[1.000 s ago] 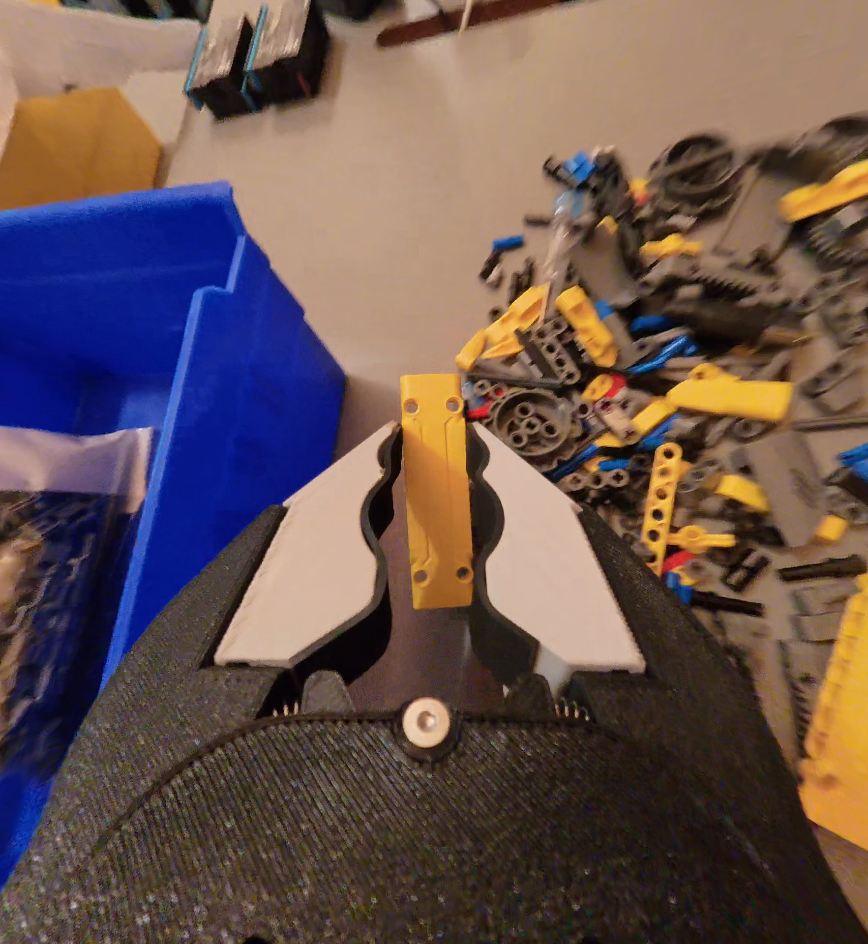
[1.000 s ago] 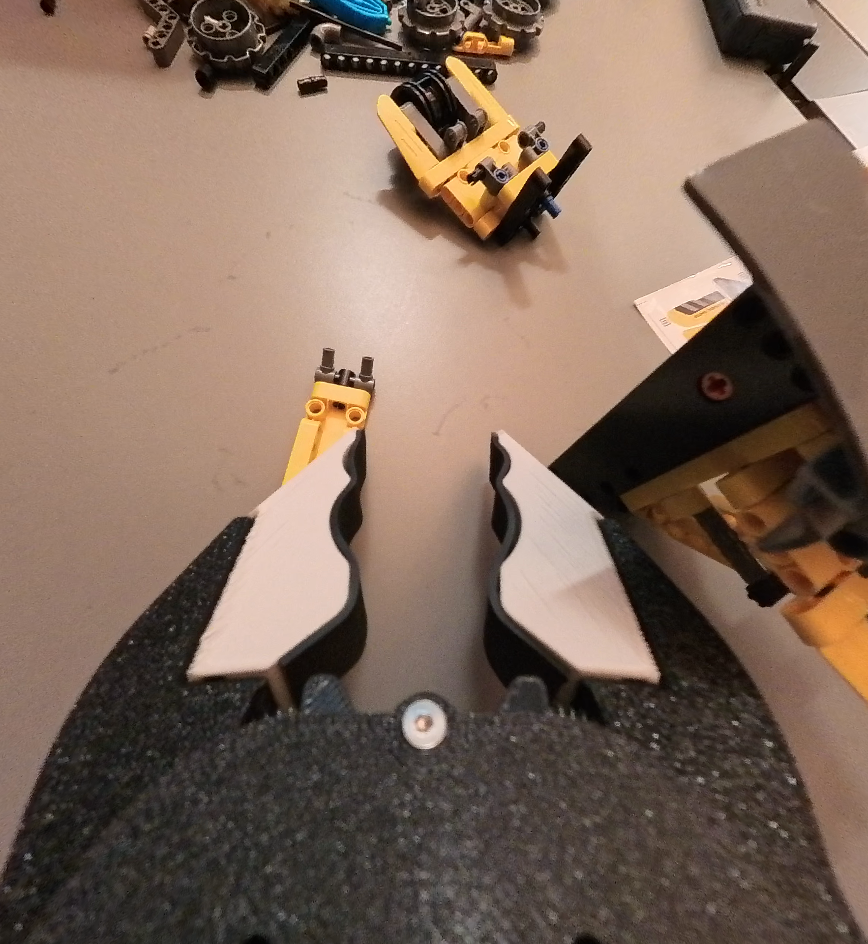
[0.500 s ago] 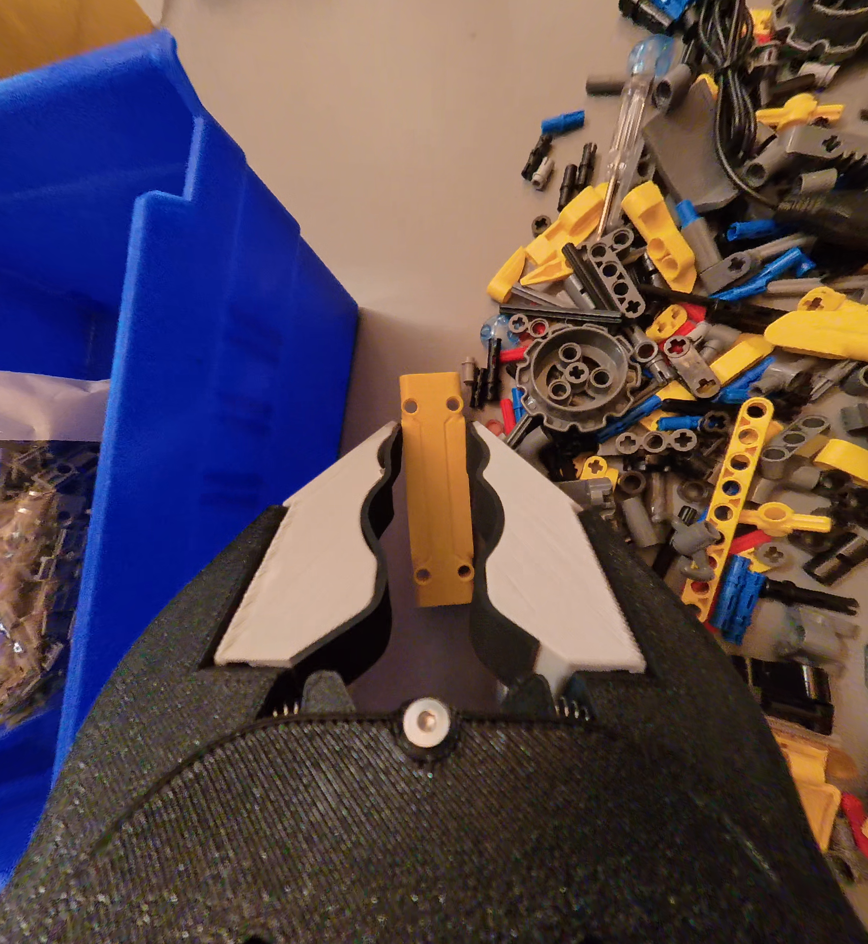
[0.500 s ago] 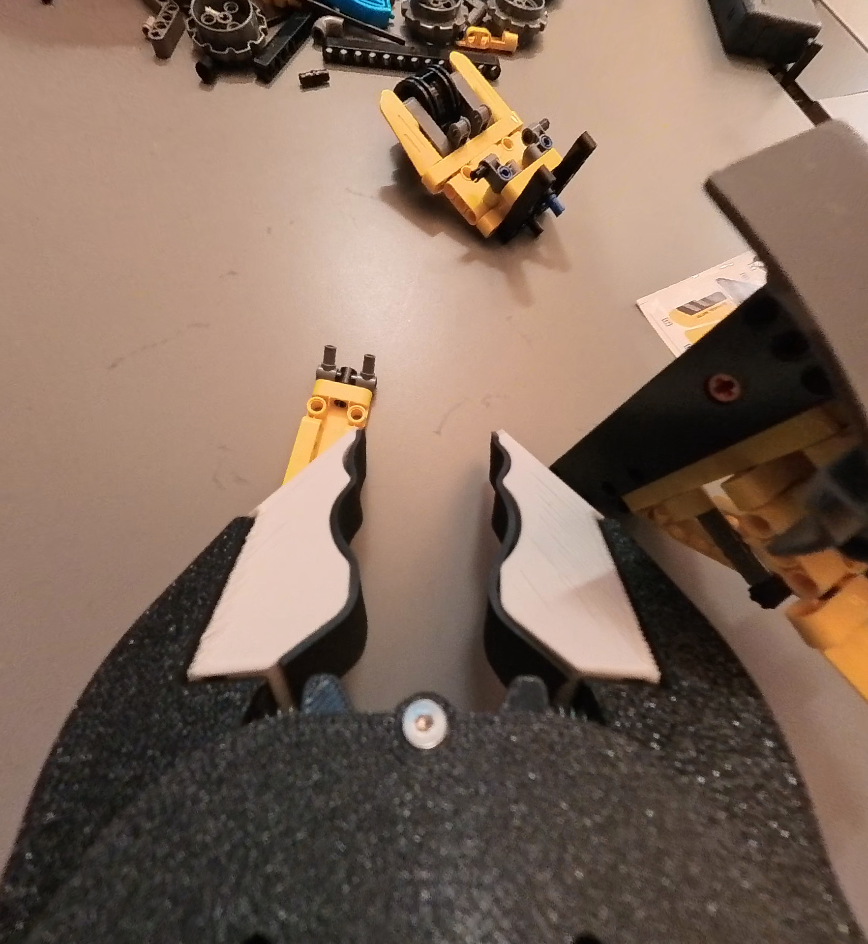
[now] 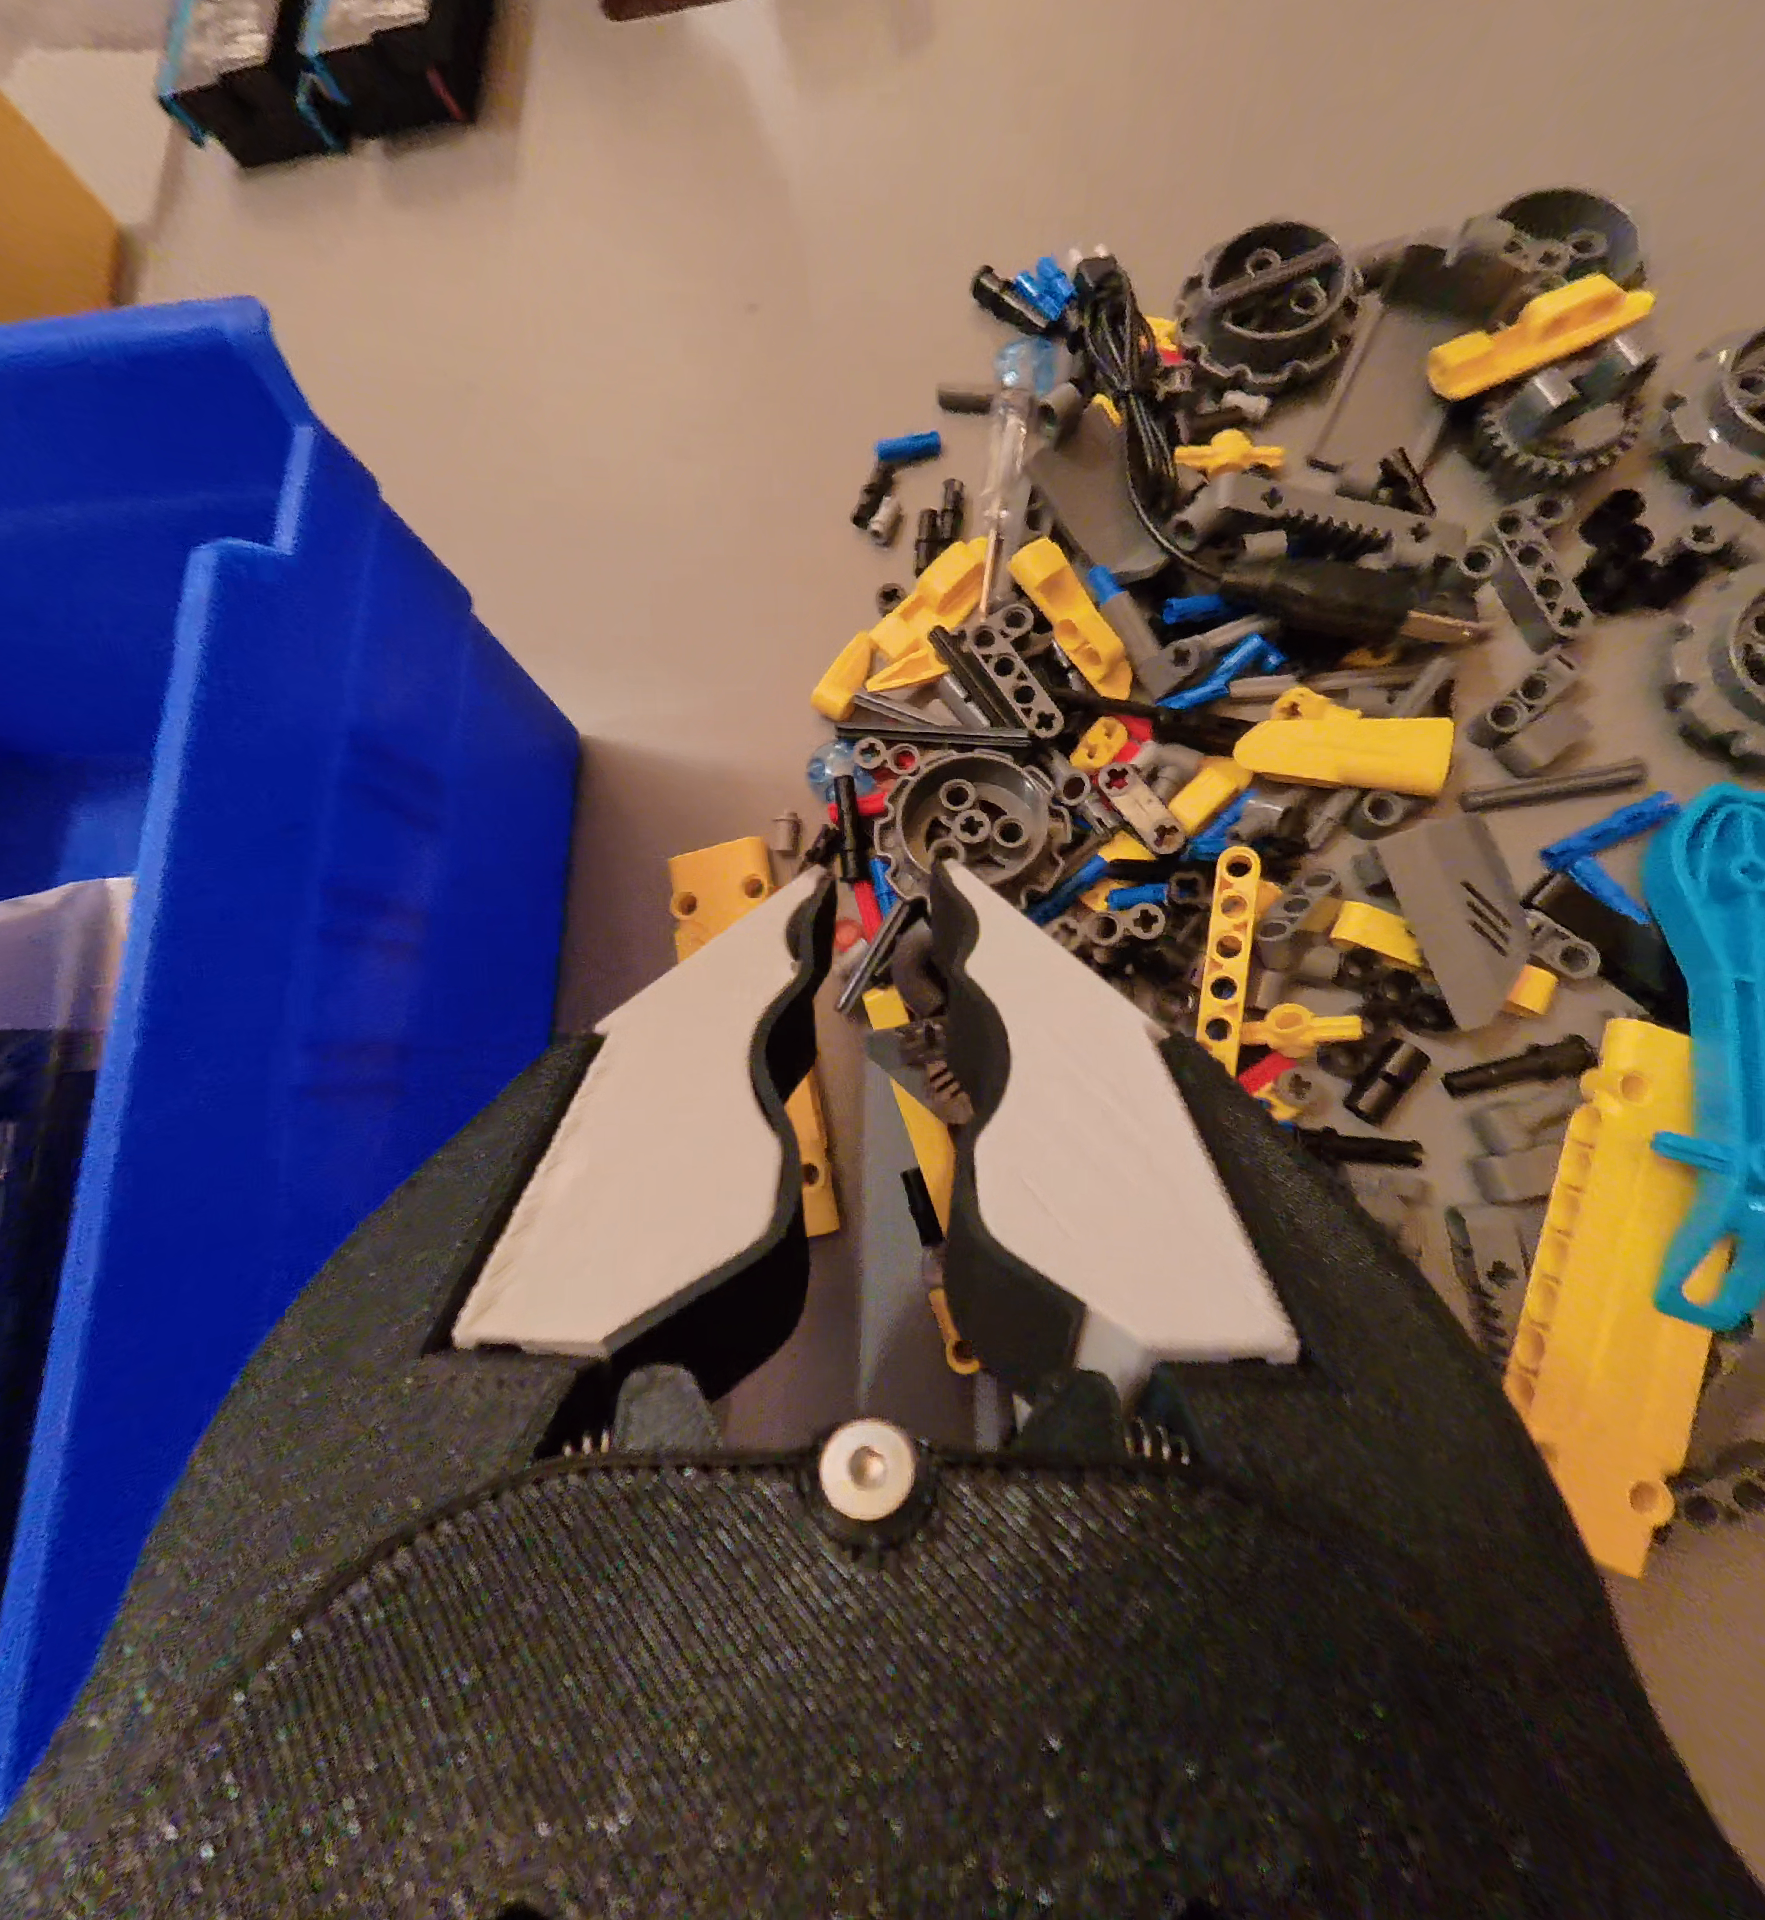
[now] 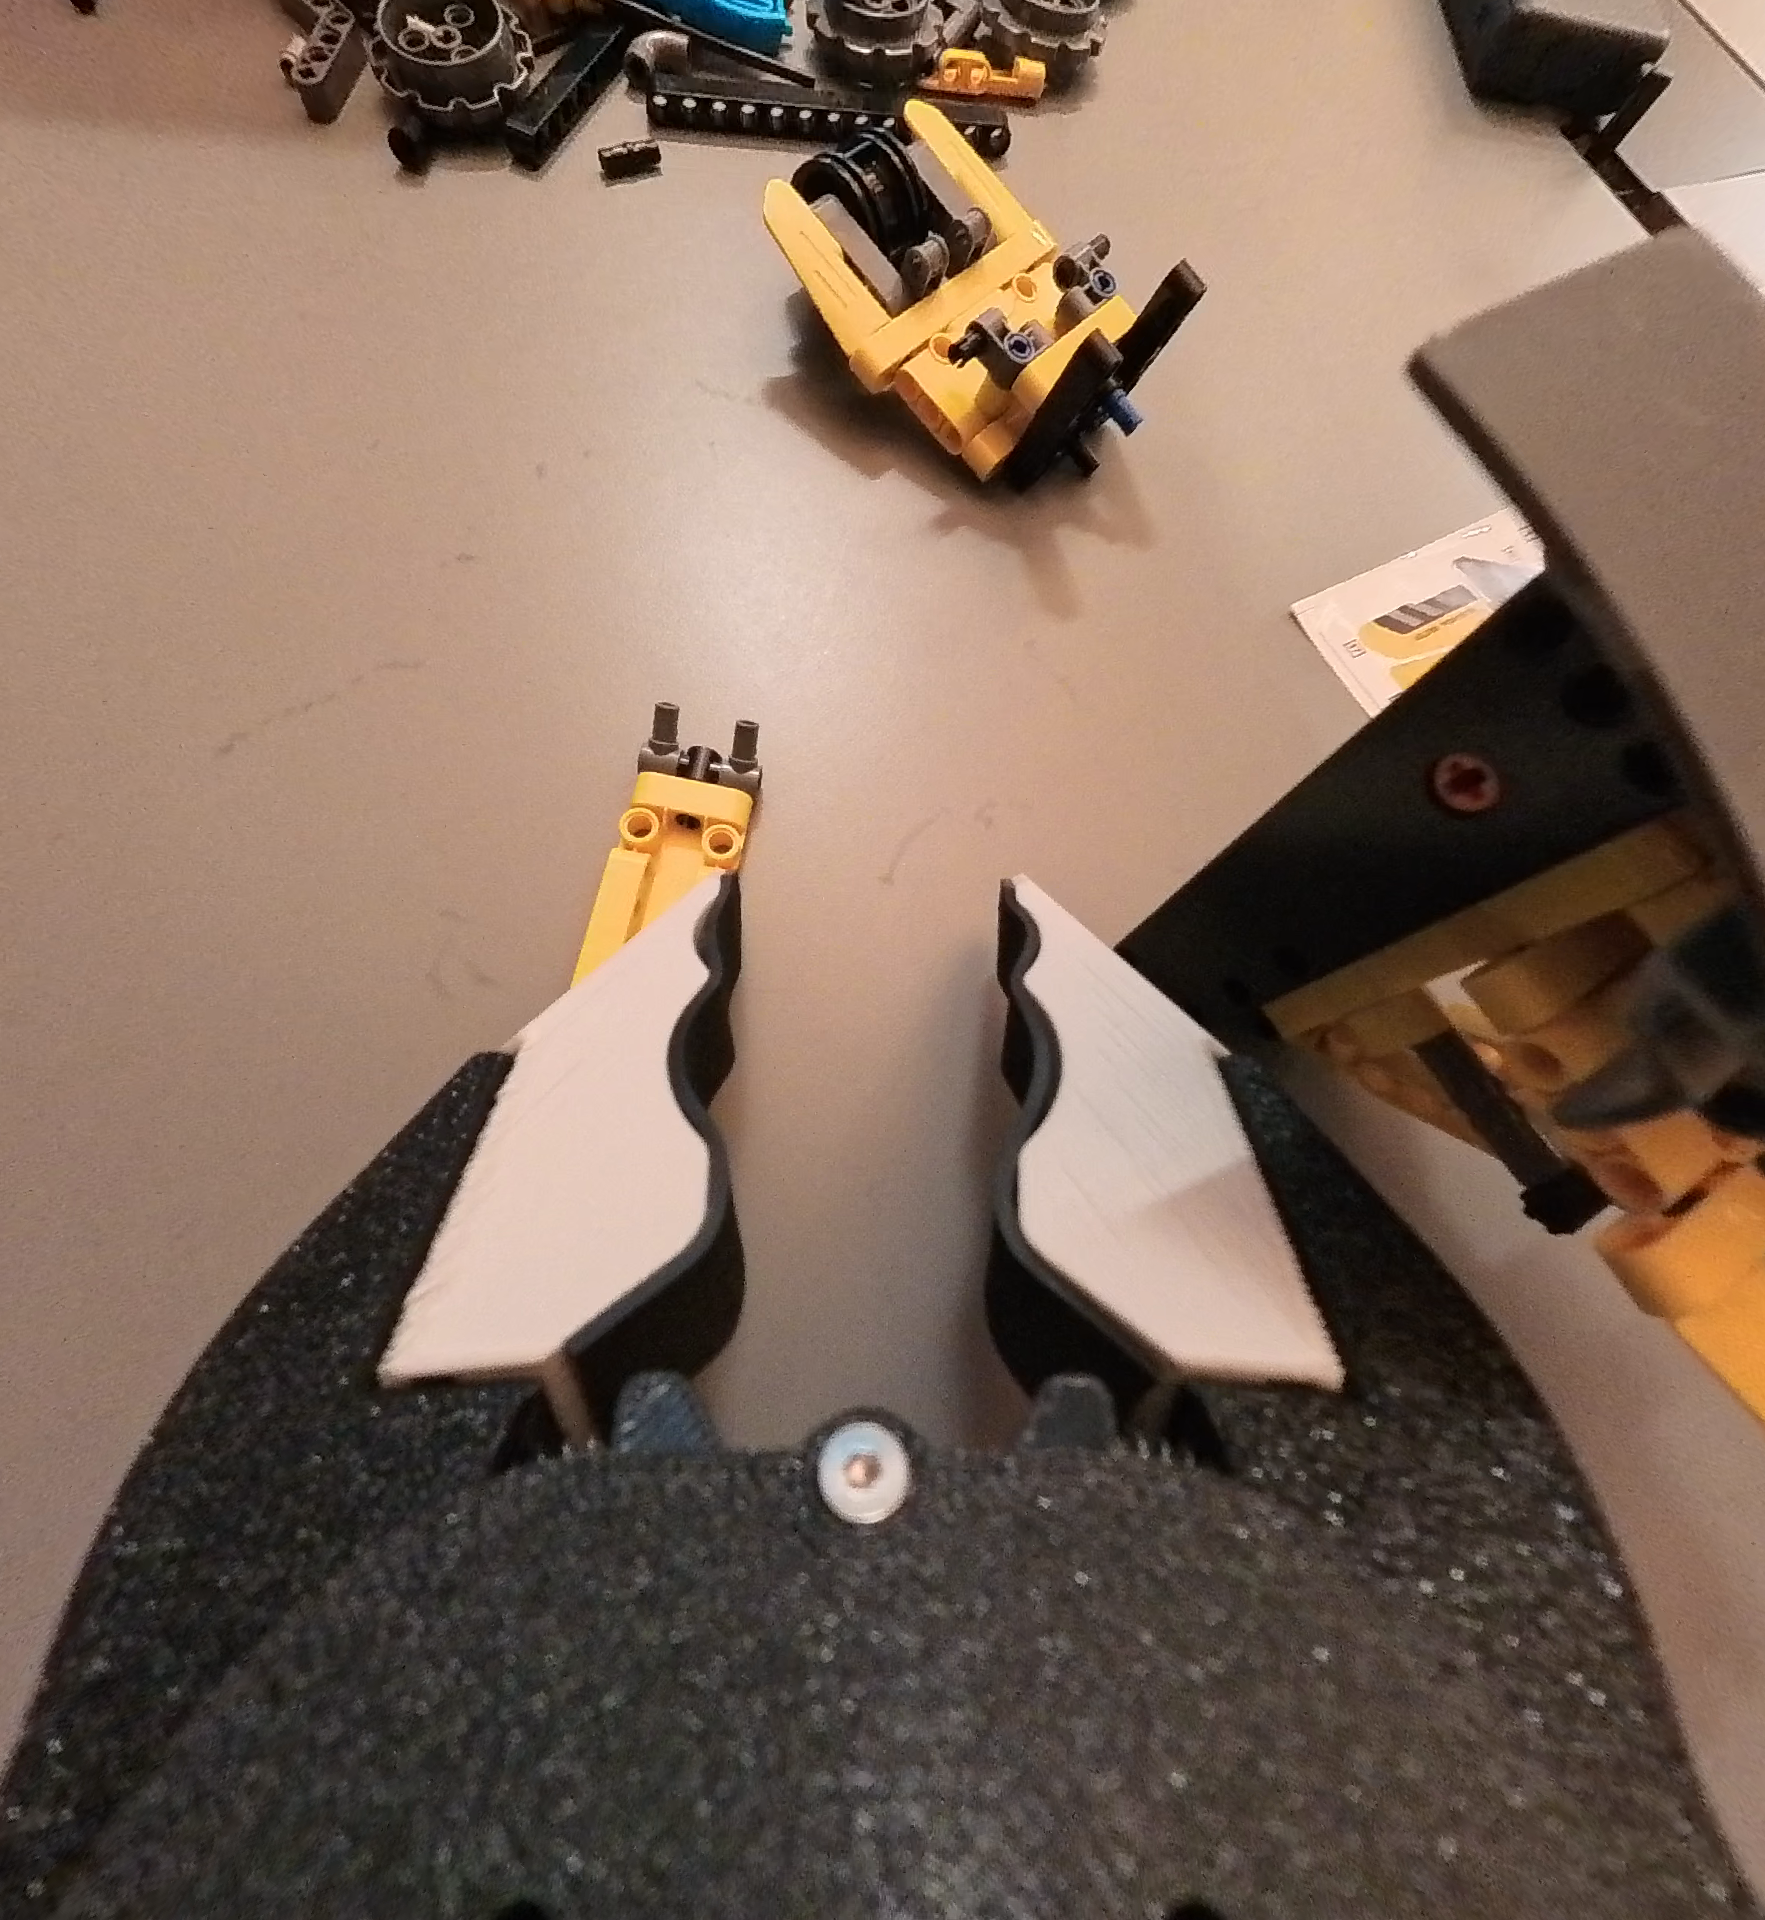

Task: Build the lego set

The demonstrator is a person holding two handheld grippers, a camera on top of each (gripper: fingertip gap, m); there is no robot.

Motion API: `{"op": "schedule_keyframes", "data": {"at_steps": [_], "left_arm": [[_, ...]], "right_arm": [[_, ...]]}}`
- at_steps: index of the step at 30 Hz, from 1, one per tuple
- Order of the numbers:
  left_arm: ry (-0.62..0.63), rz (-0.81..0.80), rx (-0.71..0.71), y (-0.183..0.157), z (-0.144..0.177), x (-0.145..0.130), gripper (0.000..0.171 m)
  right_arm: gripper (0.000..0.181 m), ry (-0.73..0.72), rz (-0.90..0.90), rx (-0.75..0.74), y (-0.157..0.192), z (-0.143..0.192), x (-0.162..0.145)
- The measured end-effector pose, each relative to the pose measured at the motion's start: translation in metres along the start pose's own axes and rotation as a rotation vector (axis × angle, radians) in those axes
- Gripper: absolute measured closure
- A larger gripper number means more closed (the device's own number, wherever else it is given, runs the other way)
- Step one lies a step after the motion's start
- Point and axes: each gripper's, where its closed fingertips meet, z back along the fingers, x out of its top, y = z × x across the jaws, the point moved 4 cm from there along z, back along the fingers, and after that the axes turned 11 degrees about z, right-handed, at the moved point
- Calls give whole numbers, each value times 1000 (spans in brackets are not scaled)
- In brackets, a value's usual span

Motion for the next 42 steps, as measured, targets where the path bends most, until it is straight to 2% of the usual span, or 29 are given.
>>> {"op": "schedule_keyframes", "data": {"at_steps": [1, 8, 12, 20, 21, 24, 31, 42], "left_arm": [[16, -8, -17, -2, -1, -3, 163], [70, -12, -179, -18, 4, -11, 166], [148, -64, -93, -10, -2, -23, 168], [124, -110, -63, -18, 10, -16, 171], [137, -115, -36, -15, 10, -18, 171], [170, -191, 187, 1, 16, -19, 171], [227, -250, 133, -19, 21, -27, 171], [68, -187, 2, -31, 15, -7, 160]], "right_arm": [[132, 0, -1, 0, 0, 0, 0], [132, 0, -2, 0, 0, 0, 0], [132, 0, -2, 1, 0, 0, 0], [132, 1, -8, 2, 0, 0, 0], [132, 2, -10, 3, 0, 0, 0], [131, 2, -16, 3, -1, 0, 0], [131, 4, -28, 8, -2, -1, -1], [131, 4, -31, 10, -3, -1, -1]]}}
